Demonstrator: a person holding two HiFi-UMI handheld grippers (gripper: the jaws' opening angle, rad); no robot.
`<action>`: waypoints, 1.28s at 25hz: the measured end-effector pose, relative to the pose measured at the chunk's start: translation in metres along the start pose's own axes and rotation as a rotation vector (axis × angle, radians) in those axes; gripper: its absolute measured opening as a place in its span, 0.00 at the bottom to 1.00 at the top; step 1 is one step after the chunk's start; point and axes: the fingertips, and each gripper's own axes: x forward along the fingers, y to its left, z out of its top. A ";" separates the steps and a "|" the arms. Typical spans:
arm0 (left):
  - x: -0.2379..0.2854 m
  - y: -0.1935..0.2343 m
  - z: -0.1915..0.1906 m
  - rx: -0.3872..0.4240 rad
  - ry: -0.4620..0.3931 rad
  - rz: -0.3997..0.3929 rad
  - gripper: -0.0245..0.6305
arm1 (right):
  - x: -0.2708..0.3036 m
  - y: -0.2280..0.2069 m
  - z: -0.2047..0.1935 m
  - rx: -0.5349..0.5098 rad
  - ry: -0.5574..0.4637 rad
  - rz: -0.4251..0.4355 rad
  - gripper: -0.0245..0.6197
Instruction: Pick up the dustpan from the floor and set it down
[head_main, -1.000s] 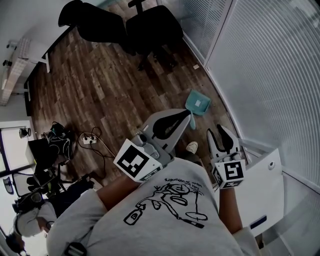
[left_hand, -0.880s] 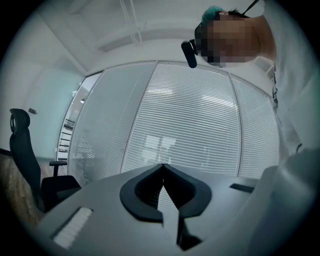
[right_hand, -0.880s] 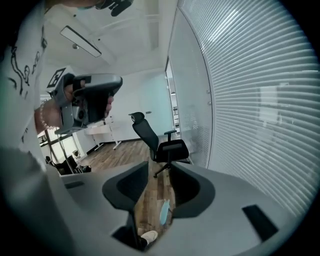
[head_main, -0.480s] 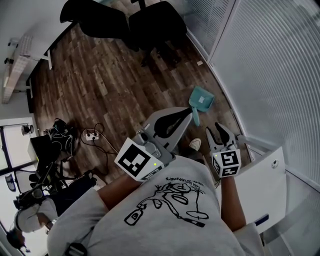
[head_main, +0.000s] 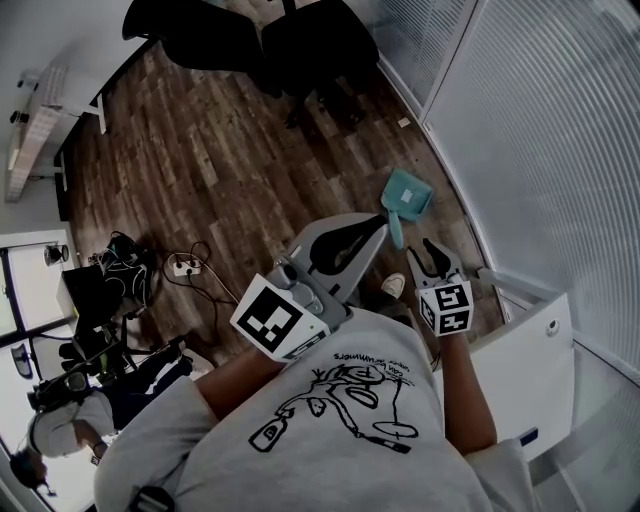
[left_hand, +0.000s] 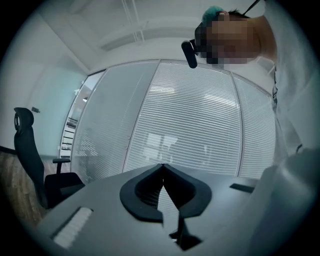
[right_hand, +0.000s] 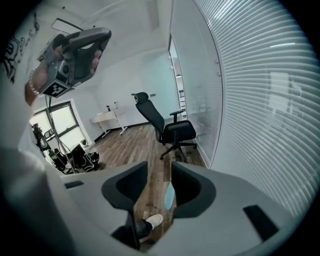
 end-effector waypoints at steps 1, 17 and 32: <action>0.000 0.000 -0.001 0.000 0.003 0.000 0.04 | 0.004 -0.001 -0.002 -0.001 0.005 0.001 0.22; -0.004 0.015 -0.010 -0.009 0.039 0.025 0.04 | 0.071 -0.017 -0.058 0.015 0.138 0.045 0.25; -0.013 0.026 -0.019 -0.022 0.082 0.042 0.04 | 0.122 -0.029 -0.108 0.090 0.270 0.071 0.28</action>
